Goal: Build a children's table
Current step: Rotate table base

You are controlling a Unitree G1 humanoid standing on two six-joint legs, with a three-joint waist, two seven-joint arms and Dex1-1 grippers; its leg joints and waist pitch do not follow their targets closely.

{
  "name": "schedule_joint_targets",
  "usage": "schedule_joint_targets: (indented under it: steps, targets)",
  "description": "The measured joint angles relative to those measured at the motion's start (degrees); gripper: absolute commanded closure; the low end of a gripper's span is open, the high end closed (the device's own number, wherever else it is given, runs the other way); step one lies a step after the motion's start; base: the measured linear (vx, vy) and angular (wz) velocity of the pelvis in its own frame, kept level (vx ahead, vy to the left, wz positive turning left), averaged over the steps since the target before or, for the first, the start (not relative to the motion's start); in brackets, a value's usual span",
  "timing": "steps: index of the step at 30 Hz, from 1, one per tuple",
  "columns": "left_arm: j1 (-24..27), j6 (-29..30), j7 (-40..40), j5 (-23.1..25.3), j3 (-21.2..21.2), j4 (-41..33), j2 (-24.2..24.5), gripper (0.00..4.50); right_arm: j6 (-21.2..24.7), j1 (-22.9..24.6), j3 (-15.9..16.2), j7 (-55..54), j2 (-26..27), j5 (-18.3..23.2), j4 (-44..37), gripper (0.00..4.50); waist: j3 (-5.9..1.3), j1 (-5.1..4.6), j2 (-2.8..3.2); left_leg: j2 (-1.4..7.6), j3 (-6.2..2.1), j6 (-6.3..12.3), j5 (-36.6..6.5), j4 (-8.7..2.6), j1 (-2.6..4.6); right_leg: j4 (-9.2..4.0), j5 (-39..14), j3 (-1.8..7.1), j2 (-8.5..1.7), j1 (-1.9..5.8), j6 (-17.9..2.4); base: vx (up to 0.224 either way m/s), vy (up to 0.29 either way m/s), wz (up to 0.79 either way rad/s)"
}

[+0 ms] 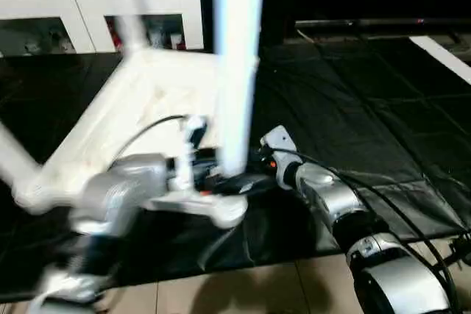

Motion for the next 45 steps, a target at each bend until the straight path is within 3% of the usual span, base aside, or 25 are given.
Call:
schedule_joint_targets:
  steps: [7,13,16,20,24,29,39,45]
  targets:
    - [-5.10,-6.99,5.39,3.32,0.55,6.35,-3.59,0.02,-1.75,-0.25,-0.57,-1.59,0.25,-0.04,1.48,0.00,0.00,0.00,0.01,0.00,0.00,0.00,0.00,-0.01,-0.06,0.00,0.00,-0.01,0.00,-0.01,0.00,0.000,0.000,0.00]
    - [-5.82,-10.26,6.05,5.23,0.42,7.79,-2.84,0.02,-2.53,2.28,-1.33,1.45,-2.11,0.52,-0.76,0.00,0.01,0.39,0.02,0.00,0.00,0.02,0.00,-0.02,-0.08,0.01,-0.01,-0.01,-0.01,-0.01,0.01,0.000,0.000,0.00]
    - [-4.33,-10.82,3.76,6.81,-0.65,6.14,2.03,0.02,-2.91,4.72,-3.16,2.28,-3.86,2.17,-3.74,0.00,0.01,0.27,0.03,0.00,0.00,0.01,0.01,-0.01,0.00,0.05,0.00,0.00,-0.01,0.01,0.00,0.000,0.000,0.00]
    - [-1.13,-11.00,0.49,8.50,-1.37,6.09,7.63,0.02,-1.51,5.34,-8.14,-0.18,-6.46,4.99,-6.00,0.00,0.02,0.32,0.03,0.00,-0.02,0.00,0.03,0.00,0.02,0.08,-0.14,0.00,0.01,0.00,0.25,0.000,0.000,0.00]
    - [-0.55,-12.76,-1.49,11.53,-2.26,6.43,11.99,0.02,-4.15,7.12,-7.31,1.99,-8.52,4.50,-11.52,0.00,0.04,0.64,-0.02,0.00,-0.03,0.00,0.02,-0.01,0.04,0.04,-0.18,-0.01,0.01,-0.01,0.32,0.000,0.000,0.00]
    - [-0.30,-15.34,-1.72,15.19,-3.16,9.08,15.98,0.02,-4.08,10.20,-7.26,6.09,-8.72,5.99,-17.24,0.00,0.06,1.15,-0.04,-0.02,-0.03,0.05,-0.03,-0.04,0.03,0.00,-0.09,0.00,-0.01,-0.08,0.17,0.000,0.000,0.00]
    - [0.10,-22.94,-1.62,23.33,-8.23,15.43,17.82,0.02,1.50,12.50,-7.44,4.30,-8.80,7.02,-23.40,0.00,0.08,1.53,-0.08,-0.04,-0.04,0.04,-0.02,-0.04,0.03,-0.01,-0.22,0.00,-0.02,-0.10,0.37,0.000,0.000,0.00]
    - [-1.04,-25.44,-2.88,24.52,-9.02,17.60,17.83,0.02,6.61,12.95,-7.40,4.43,-9.42,7.67,-27.60,0.00,0.08,1.51,-0.08,-0.04,-0.04,0.04,-0.03,-0.05,0.04,-0.01,-0.21,0.00,-0.02,-0.11,0.36,0.000,0.000,0.00]
